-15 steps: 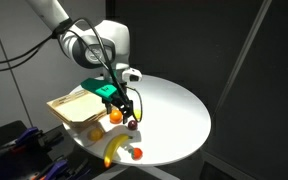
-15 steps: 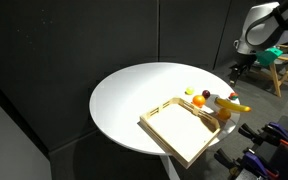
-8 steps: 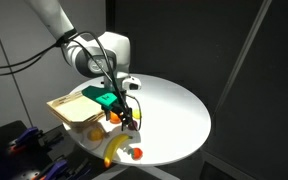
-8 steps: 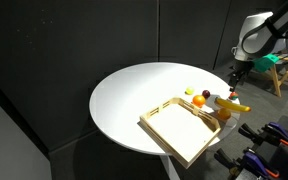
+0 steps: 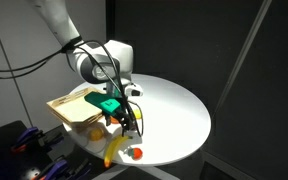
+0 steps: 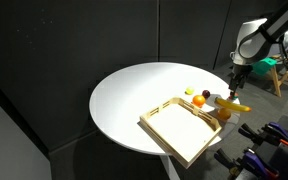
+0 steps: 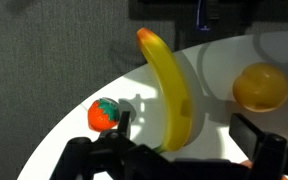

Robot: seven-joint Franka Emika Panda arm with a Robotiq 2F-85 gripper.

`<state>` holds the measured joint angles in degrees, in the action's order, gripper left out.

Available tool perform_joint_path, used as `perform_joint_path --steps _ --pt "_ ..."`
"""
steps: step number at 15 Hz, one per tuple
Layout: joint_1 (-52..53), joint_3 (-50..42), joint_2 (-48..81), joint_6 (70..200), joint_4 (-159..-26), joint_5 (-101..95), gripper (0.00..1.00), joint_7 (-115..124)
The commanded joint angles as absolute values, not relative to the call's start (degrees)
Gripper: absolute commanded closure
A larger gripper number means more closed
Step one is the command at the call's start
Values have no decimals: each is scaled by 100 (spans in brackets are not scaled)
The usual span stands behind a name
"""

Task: Put the banana in the crate

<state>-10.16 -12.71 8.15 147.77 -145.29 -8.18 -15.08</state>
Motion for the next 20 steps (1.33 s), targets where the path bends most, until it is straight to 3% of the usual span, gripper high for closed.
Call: perform_joint_path --steps 1,20 --pt "-1141 -1149 1102 14828 -14303 -709 0 -1724" --pt "-1110 -1008 2149 15265 -13910 -768 0 -1122"
